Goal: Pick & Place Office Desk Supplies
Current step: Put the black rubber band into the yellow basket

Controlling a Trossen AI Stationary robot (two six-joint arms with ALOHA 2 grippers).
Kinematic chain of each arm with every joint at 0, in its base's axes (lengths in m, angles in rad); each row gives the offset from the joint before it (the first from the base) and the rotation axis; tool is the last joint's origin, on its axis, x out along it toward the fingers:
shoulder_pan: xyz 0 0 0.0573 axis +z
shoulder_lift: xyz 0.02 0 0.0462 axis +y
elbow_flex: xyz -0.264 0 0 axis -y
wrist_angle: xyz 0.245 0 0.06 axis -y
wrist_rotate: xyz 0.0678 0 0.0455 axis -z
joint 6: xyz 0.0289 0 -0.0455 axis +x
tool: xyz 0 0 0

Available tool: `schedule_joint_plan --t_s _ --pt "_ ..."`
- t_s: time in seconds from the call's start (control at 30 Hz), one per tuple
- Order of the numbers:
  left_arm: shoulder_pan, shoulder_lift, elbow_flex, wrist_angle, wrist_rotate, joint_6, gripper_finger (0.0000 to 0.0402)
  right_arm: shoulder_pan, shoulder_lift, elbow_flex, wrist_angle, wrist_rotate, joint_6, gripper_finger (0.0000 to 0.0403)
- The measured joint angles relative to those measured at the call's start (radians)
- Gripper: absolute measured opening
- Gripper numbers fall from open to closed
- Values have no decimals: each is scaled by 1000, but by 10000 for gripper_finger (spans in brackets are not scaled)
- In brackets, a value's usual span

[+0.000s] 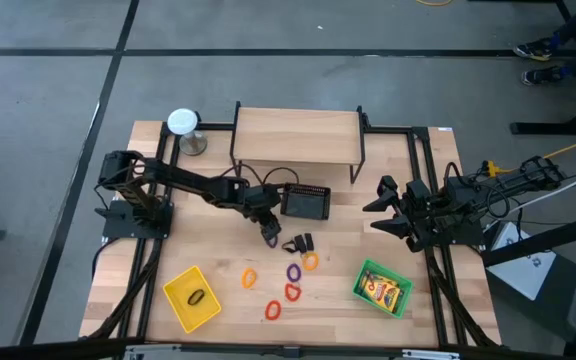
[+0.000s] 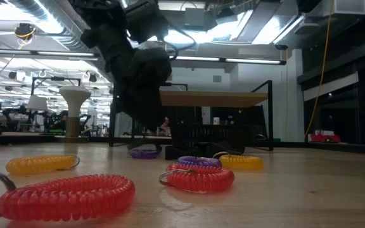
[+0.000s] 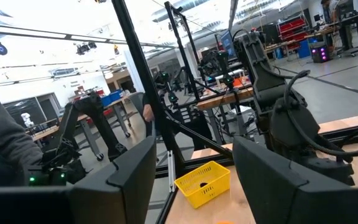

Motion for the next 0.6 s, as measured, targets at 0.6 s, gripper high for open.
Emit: schedule_joint_plan --t_s 0.6 --pt "11 9 -1 -115 20 12 183 0 0 0 0 0 -8 214"
